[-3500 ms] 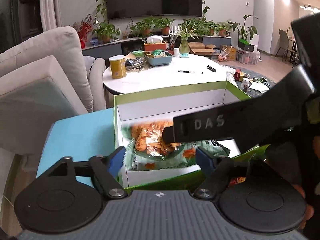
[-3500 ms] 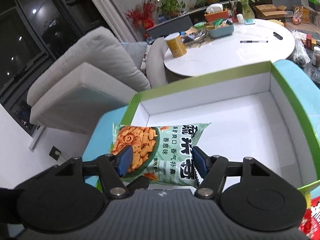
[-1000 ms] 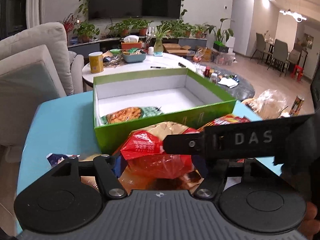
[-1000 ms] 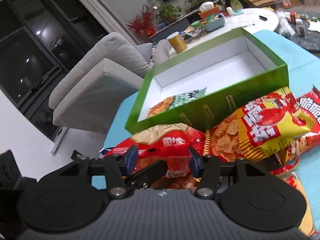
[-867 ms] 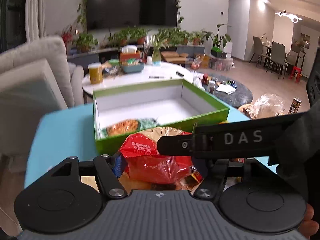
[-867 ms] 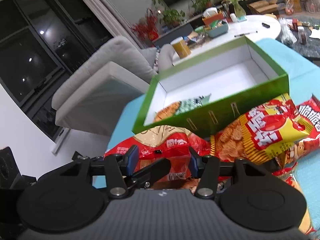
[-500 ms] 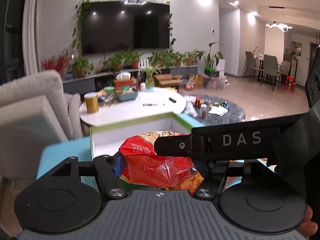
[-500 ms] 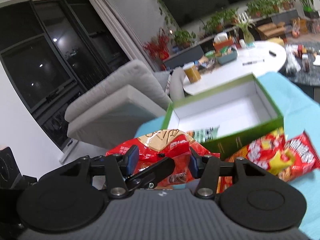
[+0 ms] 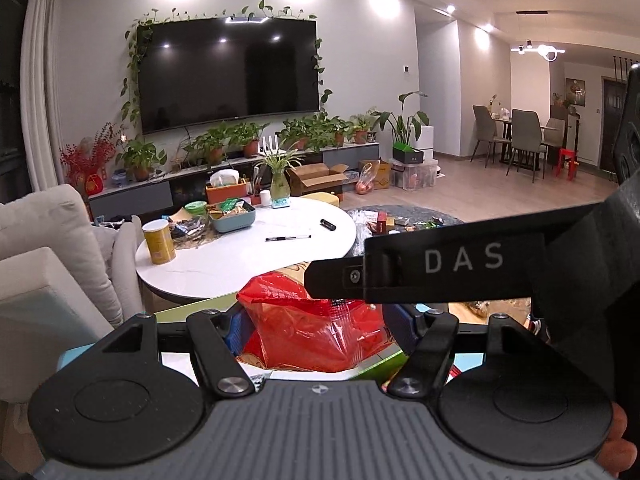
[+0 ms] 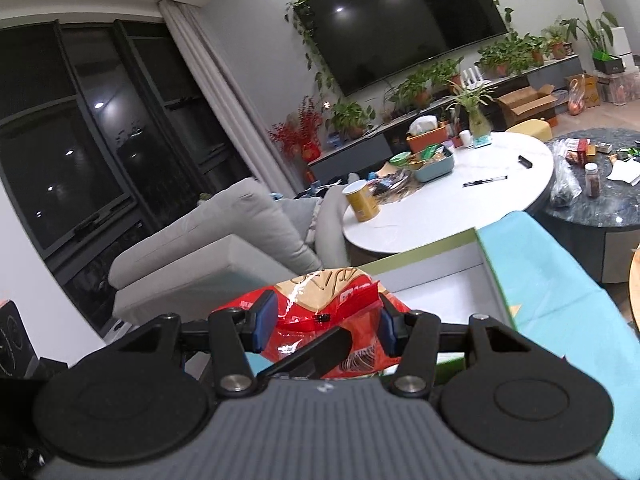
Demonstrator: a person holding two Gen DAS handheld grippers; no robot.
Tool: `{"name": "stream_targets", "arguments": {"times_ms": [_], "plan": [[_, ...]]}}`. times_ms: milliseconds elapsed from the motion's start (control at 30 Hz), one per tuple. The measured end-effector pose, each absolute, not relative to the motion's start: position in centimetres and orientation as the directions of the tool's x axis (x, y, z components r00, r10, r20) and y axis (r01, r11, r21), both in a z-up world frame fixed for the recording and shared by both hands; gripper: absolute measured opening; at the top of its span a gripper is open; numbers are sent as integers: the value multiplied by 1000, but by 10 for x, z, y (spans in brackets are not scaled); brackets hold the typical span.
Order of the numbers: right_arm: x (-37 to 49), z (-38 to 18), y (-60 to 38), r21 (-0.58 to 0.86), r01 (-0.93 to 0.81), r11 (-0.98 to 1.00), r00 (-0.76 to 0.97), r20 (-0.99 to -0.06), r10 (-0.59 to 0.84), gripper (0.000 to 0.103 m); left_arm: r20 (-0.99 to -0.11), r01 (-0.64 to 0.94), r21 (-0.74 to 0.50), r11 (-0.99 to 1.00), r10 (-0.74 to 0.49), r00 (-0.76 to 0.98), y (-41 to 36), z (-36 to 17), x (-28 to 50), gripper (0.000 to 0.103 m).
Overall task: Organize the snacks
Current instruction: 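Carry the red chip bag into the green box and release it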
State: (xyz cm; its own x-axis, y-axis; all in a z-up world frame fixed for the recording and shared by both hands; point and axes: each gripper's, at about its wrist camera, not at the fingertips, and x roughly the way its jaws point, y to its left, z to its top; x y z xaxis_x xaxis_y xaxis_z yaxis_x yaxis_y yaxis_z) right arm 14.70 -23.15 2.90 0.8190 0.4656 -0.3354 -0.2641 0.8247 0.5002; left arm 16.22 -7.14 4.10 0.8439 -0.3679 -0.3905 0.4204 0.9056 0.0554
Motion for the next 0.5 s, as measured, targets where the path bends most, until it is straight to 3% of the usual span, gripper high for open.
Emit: {"name": "stream_targets", "arguments": {"times_ms": [500], "plan": [[199, -7, -249, 548, -203, 811, 789, -399, 467, 52, -490, 416, 7, 909, -360, 794, -88, 0, 221, 65]]}}
